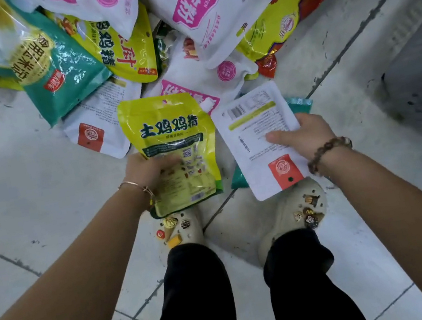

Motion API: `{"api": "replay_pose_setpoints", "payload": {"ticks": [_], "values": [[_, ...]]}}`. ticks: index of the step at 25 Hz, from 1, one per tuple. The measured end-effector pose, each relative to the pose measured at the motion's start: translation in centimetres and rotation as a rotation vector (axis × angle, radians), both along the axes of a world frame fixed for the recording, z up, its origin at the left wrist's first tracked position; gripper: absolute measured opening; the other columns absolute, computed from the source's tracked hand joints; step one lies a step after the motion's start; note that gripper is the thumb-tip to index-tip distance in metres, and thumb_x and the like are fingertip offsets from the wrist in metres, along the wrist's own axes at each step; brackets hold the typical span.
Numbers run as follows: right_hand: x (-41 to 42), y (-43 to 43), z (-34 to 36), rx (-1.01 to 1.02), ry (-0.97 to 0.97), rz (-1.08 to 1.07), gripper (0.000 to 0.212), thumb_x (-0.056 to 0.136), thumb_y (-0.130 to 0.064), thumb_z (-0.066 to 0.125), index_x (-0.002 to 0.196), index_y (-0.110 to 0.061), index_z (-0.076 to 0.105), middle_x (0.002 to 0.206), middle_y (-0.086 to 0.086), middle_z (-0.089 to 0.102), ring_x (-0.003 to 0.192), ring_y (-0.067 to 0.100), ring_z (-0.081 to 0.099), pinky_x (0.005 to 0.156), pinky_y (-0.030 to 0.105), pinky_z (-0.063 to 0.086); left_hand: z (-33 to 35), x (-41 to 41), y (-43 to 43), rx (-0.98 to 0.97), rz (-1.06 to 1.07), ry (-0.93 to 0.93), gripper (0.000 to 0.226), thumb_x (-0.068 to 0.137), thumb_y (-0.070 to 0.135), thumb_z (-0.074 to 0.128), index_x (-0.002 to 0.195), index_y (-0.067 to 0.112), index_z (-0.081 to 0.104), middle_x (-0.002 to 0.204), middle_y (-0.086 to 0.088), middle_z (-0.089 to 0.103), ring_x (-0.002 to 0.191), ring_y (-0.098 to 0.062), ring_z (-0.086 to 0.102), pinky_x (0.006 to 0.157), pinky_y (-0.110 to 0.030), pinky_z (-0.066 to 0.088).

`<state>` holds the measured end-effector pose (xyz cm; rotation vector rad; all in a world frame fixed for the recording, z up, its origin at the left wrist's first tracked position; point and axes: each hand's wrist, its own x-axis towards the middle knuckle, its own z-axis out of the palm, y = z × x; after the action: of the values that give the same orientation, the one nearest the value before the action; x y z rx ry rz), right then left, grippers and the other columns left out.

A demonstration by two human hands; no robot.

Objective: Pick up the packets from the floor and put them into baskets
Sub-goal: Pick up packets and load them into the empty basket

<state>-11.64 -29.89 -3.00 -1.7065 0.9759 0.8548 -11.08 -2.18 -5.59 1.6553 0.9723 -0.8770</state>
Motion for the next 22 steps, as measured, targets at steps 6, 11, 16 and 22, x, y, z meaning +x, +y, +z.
{"api": "replay_pose_setpoints", "payload": {"ticks": [6, 11, 16, 22], "values": [[-2.6, 5.7, 2.3, 0.128, -0.12, -0.176, 0.02, 0.071, -0.009, 0.078, 0.08, -0.021, 0.065, 0.076, -0.007, 0.07, 0.062, 0.007, 0.068, 0.055, 0.023, 0.053, 3.1, -2.5, -3.2, -0.222, 0.134, -0.002, 0.015, 0.086, 0.0, 0.058, 0.081, 0.012, 0.066, 0.066, 0.002, 0.071, 0.059, -0.013, 0.066, 0.063, -0.028, 0.053], [-2.0, 7.2, 0.6, -0.085, -0.183, -0.048, 0.024, 0.07, -0.032, 0.079, 0.079, -0.027, 0.057, 0.074, -0.018, 0.061, 0.064, -0.001, 0.06, 0.051, 0.014, 0.047, 3.2, -2.1, -5.6, -0.482, 0.405, 0.069, 0.051, 0.069, 0.064, 0.05, 0.087, 0.025, 0.077, 0.097, -0.004, 0.073, 0.087, -0.021, 0.07, 0.069, -0.033, 0.057], [-1.9, 6.4, -0.5, -0.059, -0.217, 0.066, 0.025, 0.072, -0.033, 0.077, 0.078, -0.032, 0.053, 0.071, -0.021, 0.058, 0.059, -0.009, 0.055, 0.047, 0.013, 0.041, 3.0, -1.8, -7.8, -0.323, 0.309, -0.009, 0.025, 0.074, 0.018, 0.072, 0.097, 0.009, 0.067, 0.1, -0.013, 0.069, 0.081, -0.025, 0.069, 0.073, -0.035, 0.058], [-3.0, 2.2, -3.5, -0.306, -0.007, -0.215, 0.055, 0.067, -0.044, 0.078, 0.111, -0.02, 0.055, 0.095, -0.008, 0.061, 0.091, 0.014, 0.06, 0.071, 0.023, 0.044, 2.3, -0.9, -6.4, -0.142, 0.172, 0.025, 0.017, 0.073, 0.002, 0.074, 0.089, 0.005, 0.068, 0.082, -0.008, 0.071, 0.069, -0.02, 0.069, 0.065, -0.03, 0.056]]}}
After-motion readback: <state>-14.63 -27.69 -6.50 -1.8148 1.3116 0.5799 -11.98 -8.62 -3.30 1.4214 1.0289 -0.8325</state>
